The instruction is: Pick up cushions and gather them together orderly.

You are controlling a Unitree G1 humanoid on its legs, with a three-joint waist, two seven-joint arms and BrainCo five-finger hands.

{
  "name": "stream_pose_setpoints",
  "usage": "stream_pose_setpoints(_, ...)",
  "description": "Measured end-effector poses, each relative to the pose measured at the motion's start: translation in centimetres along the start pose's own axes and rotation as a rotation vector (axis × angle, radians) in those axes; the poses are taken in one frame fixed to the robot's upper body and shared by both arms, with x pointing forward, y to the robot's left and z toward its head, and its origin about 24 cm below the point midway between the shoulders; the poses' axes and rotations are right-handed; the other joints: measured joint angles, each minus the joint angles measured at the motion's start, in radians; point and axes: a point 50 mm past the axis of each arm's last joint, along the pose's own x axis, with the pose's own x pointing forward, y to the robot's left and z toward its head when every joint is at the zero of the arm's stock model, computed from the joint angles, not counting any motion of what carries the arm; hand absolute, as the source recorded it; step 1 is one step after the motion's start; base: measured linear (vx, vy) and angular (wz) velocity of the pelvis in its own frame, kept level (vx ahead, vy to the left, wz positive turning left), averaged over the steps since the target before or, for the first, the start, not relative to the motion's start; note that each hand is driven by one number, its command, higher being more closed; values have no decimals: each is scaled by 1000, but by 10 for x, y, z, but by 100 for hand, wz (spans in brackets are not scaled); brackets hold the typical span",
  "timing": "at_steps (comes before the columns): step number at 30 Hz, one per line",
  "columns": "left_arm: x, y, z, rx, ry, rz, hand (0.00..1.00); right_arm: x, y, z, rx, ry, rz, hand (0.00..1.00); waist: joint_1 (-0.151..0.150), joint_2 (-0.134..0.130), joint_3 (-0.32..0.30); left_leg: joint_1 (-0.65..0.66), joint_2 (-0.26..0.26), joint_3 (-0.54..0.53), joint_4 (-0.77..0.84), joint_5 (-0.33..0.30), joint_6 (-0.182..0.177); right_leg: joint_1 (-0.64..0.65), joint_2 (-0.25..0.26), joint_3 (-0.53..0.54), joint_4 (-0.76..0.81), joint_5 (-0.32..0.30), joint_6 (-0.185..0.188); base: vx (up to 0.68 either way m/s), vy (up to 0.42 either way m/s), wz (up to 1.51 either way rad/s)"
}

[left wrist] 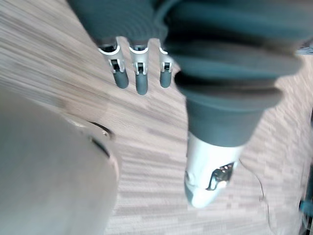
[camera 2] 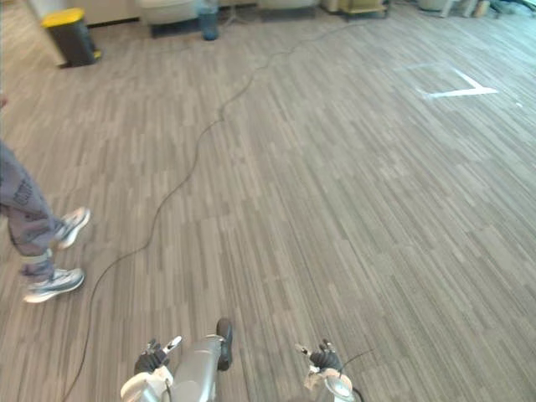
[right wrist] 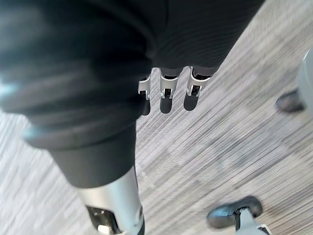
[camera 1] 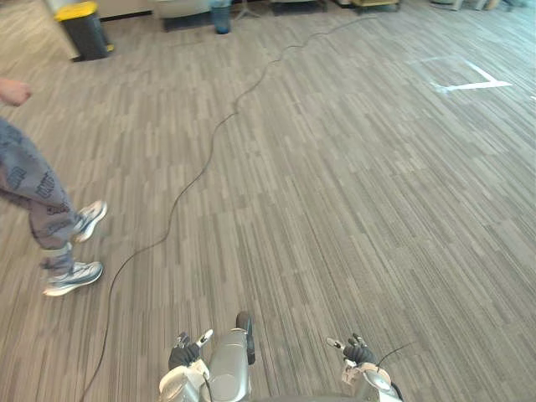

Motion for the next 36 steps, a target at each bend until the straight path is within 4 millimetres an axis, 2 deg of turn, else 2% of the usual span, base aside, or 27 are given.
stream_pose_setpoints(1, 0, 1, 1, 5, -3, 2, 0, 0, 0, -1, -1, 1, -1, 0, 0, -12, -8, 0, -3, 19, 21, -26, 15, -19, -16, 15, 39, 9, 13, 645, 354, -77)
stream_pose_setpoints(3, 2, 5, 3, 14, -2, 11, 0, -1, -2, -3, -9, 4, -4, 0, 9, -40, -16, 45, -22, 68, 72, -121, 38, -128, -45, 72, 323, 72, 92, 690, 400, -56)
stream_pose_setpoints(4, 5, 6, 2, 36, 22, 16, 0, -2, -5, -6, -15, 17, -10, 0, -3, -44, -9, 143, -51, 80, 63, -184, 44, -267, -53, 81, 680, 201, 215, 727, 408, -36)
stream_pose_setpoints(5, 5, 6, 2, 39, 25, 17, 0, -1, -5, -6, -14, 16, -10, 0, -4, -44, -8, 157, -54, 80, 60, -190, 46, -280, -56, 77, 707, 203, 218, 583, 289, -17)
stream_pose_setpoints(6, 5, 8, -3, 61, 57, 21, 0, -1, -5, -3, -11, 1, -5, 0, -16, -38, -3, 242, -69, 79, 23, -204, 49, -333, -76, 21, 842, 201, 215, 666, 239, -17)
stream_pose_setpoints(7, 4, 4, -7, 72, 76, 9, 0, -1, -5, 4, -11, -36, -1, 0, -34, -11, -2, 385, -67, 90, -79, -217, 50, -444, -95, -103, 927, 167, 151, 549, 188, -17)
stream_pose_setpoints(9, 4, 3, -8, 74, 80, 5, 0, 0, -1, 10, -13, -65, 17, 0, -42, -8, -3, 472, -59, 104, -165, -221, 45, -542, -91, -178, 895, 139, 117, 514, 136, -27)
stream_pose_setpoints(11, 5, 4, -11, 92, 101, 2, 0, 2, -6, 18, 1, -85, 3, 0, -51, 0, 5, 568, -50, 119, -243, -219, 39, -617, -66, -269, 718, 111, 93, 525, 63, -21)
stream_pose_setpoints(12, 4, 3, -13, 106, 108, -5, 0, 3, -11, 19, -5, -84, -10, 0, -63, 2, 6, 625, -47, 135, -294, -217, 35, -637, -47, -330, 537, 129, 65, 537, 13, 7)
stream_pose_setpoints(13, 4, 1, -13, 118, 111, -15, 0, 3, -14, 18, -5, -79, -18, 0, -80, 5, 7, 680, -48, 139, -349, -223, 12, -660, -40, -399, 369, 179, 26, 549, 0, 16)
stream_pose_setpoints(15, 3, -2, -15, 141, 113, -33, 0, 4, -20, 22, 1, -80, -36, 0, -93, 11, 11, 740, -52, 137, -407, -232, -10, -686, -16, -453, 180, 277, -13, 632, -51, 19)
stream_pose_setpoints(16, 2, 1, -18, 149, 122, -31, 0, 3, -25, 16, -2, -61, -46, 0, -98, 12, 12, 767, -55, 132, -414, -236, -20, -691, -3, -457, 123, 357, -53, 825, -115, 8)
stream_pose_setpoints(17, 1, -2, -20, 156, 129, -40, 0, 3, -29, 13, 7, -47, -55, 0, -111, 24, 9, 789, -48, 119, -410, -235, -26, -691, 22, -441, 134, 447, -129, 698, -116, -28)
stream_pose_setpoints(18, -1, -5, -27, 156, 153, -50, 0, 5, -30, 23, -11, -68, -56, 0, -107, 55, 0, 798, -16, 117, -401, -211, -68, -697, 36, -448, 186, 403, -150, 681, -149, -35)
stream_pose_setpoints(19, -2, -7, -31, 163, 166, -51, 0, 5, -29, 25, -10, -74, -55, 0, -105, 65, 8, 799, -11, 94, -376, -179, -110, -704, 35, -445, 234, 357, -148, 644, -198, -43)
stream_pose_setpoints(20, -3, -10, -32, 182, 165, -64, 0, 5, -33, 26, 12, -79, -69, 0, -118, 72, 11, 798, -10, 54, -310, -121, -101, -695, 29, -460, 303, 299, -156, 755, -280, -27)
stream_pose_setpoints(21, -3, -11, -33, 188, 169, -66, 0, 4, -36, 24, 12, -76, -77, 0, -122, 87, 9, 734, 14, 23, -99, -58, -90, -640, 54, -472, 295, 237, -150, 628, -249, -36)
stream_pose_setpoints(23, -4, -11, -34, 176, 163, -58, 0, 4, -40, 28, -2, -91, -81, 0, -113, 115, 16, 554, 88, -16, 318, 117, -107, -537, 122, -440, 202, 206, -152, 600, -94, -76)
stream_pose_setpoints(24, -3, -10, -28, 142, 138, -47, 0, 4, -37, 29, -3, -96, -75, 0, -107, 128, 29, 429, 138, -12, 574, 66, -93, -450, 170, -395, 158, 186, -164, 702, -10, -128)
stream_pose_setpoints(25, -1, -8, -20, 134, 106, -37, 0, 4, -30, 26, -18, -86, -54, 0, -89, 100, 46, 333, 144, -8, 697, -7, -64, -360, 187, -335, 125, 155, -173, 592, -17, -111)
stream_pose_setpoints(27, 0, -1, -12, 136, 70, -24, 0, 4, -20, 24, -37, -75, -21, 0, -75, 68, 49, 244, 134, 3, 685, -53, -43, -279, 190, -267, 74, 135, -166, 516, 4, -113)
stream_pose_setpoints(28, 0, 2, -8, 119, 47, -17, 0, 3, -15, 19, -58, -62, -1, 0, -59, 46, 41, 159, 122, 10, 592, -93, -32, -220, 185, -202, 29, 127, -155, 490, 43, -137)
stream_pose_setpoints(30, 0, -1, -4, 101, 21, -23, 0, 3, -11, 17, -62, -56, 11, 0, -41, 45, 34, 83, 98, 12, 382, -126, -38, -158, 166, -129, -7, 112, -129, 541, 149, -129)
stream_pose_setpoints(32, -2, -3, -4, 60, 5, -17, 0, 3, -6, 16, -72, -55, 23, 0, -37, 47, 36, 32, 66, 18, 127, -117, -39, -92, 130, -63, -35, 73, -93, 602, 253, -99)
stream_pose_setpoints(34, -4, -3, -5, 5, -7, -6, 0, 1, 1, 12, -86, -47, 48, 0, -29, 46, 27, -10, 40, 27, -124, -27, -35, 1, 79, 9, -71, 10, -51, 802, 419, -88)
stream_pose_setpoints(35, -4, -3, -4, 1, -9, -6, 0, 1, 3, 11, -87, -44, 51, 0, -26, 44, 29, -10, 40, 27, -114, 1, -30, 7, 73, 16, -71, 4, -48, 787, 445, -94)
stream_pose_setpoints(36, -3, -3, -2, 4, -16, -8, 0, 1, 7, 8, -95, -37, 62, 0, -9, 30, 16, 0, 34, 52, -78, 77, -17, 18, 46, 51, -53, -11, -34, 630, 356, -85)
